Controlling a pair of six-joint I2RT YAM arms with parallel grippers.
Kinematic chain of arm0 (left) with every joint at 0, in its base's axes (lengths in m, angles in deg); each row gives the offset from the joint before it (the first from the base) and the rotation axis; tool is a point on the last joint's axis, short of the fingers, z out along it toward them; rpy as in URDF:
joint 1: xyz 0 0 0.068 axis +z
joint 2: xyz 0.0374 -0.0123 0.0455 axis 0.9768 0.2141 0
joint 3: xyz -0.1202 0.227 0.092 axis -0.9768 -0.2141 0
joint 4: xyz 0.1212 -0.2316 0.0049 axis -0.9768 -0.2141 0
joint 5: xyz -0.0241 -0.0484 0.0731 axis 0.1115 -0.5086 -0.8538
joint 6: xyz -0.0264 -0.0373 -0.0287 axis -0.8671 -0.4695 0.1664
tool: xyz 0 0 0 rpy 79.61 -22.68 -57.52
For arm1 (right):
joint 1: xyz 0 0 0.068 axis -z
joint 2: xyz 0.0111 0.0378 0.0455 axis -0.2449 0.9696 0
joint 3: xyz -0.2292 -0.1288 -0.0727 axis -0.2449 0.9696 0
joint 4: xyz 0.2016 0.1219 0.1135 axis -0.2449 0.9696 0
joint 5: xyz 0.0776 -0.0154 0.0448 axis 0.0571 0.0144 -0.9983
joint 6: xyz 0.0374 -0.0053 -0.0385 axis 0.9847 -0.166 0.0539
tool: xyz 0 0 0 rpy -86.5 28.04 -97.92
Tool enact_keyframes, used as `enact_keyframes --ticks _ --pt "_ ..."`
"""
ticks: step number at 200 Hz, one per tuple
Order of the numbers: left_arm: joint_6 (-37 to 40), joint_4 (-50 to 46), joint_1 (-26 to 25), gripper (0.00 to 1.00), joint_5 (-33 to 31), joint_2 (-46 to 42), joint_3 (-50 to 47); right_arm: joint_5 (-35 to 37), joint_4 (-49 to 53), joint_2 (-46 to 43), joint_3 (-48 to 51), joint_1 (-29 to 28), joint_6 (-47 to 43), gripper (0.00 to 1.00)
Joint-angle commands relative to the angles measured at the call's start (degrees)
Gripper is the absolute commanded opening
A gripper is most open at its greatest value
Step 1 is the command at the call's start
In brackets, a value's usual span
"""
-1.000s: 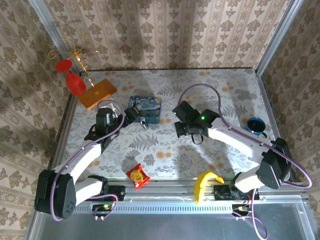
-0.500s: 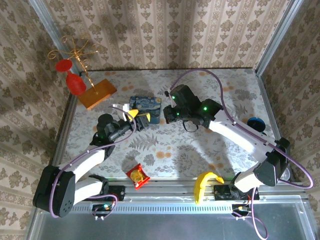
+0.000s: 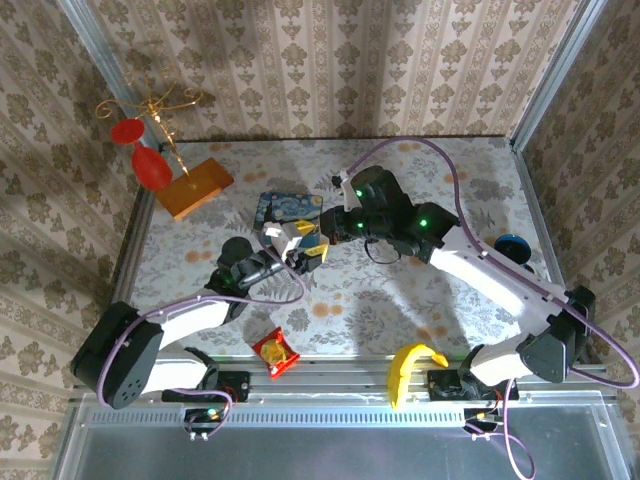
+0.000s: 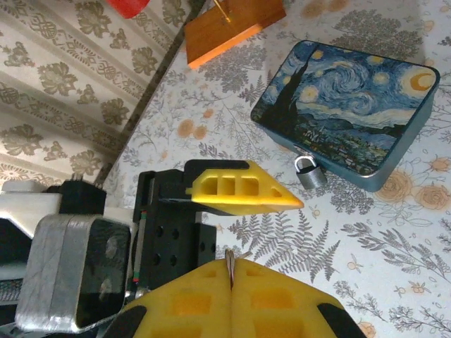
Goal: Unlock the padlock with the key
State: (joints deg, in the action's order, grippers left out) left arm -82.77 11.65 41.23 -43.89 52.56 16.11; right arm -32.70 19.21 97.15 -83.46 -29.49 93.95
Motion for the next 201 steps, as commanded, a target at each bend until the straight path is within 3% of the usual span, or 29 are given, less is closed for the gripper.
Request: enact_keyframes --ticks 1,87,142,164,201 --pt "2.85 5.51 -0.33 0.55 -1.46 0.87 2.13 -1.88 -1.57 -2.66 1.63 0.32 1.49 0.00" --pt "4.85 2.75 -0.86 0.52 0.53 -0.34 3.98 -1.73 -1.92 -2.77 2.56 0.60 1.74 0.00" --pt "6.96 0.24 -1.46 0.21 -1.02 -0.82 4.97 -1.73 -1.66 -2.42 2.73 0.78 1.93 0.00" --pt "10.06 -3.14 -2.42 0.00 -3.31 -2.05 5.47 -1.73 -1.56 -2.35 3.08 0.98 2.19 0.00" --pt "18.18 -10.08 -4.72 0.00 -8.85 -4.88 6.45 -1.53 -1.48 -2.76 3.98 1.84 2.95 0.00"
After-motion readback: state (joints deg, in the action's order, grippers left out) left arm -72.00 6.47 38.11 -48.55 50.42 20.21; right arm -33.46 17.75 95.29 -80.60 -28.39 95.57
